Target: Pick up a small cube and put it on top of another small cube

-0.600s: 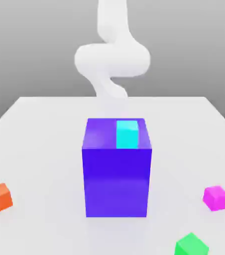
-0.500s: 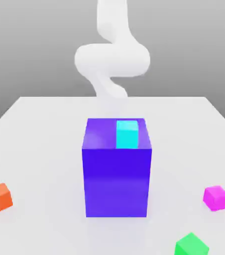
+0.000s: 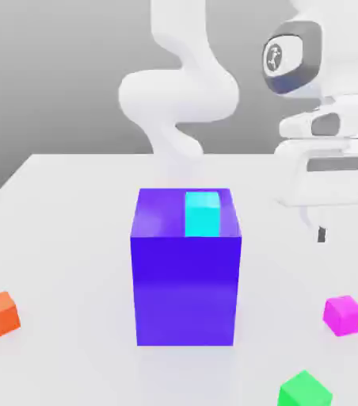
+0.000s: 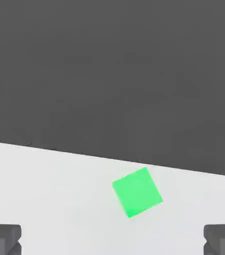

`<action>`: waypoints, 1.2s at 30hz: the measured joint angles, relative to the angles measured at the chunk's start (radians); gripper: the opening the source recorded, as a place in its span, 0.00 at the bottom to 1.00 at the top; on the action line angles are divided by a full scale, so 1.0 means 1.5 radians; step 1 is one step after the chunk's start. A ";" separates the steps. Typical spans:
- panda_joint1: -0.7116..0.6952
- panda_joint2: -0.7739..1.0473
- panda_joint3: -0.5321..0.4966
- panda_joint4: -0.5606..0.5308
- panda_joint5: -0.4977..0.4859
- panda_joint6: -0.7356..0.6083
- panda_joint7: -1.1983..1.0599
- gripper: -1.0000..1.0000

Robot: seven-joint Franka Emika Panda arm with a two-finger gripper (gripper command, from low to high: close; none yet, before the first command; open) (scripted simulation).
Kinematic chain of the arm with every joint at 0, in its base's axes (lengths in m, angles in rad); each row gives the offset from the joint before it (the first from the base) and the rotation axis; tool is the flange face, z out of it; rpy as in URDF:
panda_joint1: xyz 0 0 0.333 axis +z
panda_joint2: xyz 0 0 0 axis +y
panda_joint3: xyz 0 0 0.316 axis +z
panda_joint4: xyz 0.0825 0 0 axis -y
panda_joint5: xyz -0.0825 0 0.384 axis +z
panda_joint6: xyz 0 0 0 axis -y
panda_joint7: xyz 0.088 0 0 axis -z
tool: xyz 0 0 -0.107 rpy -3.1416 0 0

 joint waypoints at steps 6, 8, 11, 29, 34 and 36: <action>0.076 0.149 0.013 -0.040 -0.056 0.065 0.107 0.50; 0.104 0.199 -0.011 -0.037 -0.093 0.095 0.142 0.50; 0.157 0.272 -0.075 -0.021 -0.160 0.146 0.196 0.50; 0.033 0.190 -0.034 0.043 -0.027 0.008 -0.002 0.00; -0.050 0.218 -0.070 0.144 -0.003 -0.063 -0.130 0.00; -0.048 0.259 -0.087 0.156 -0.022 -0.036 -0.126 0.00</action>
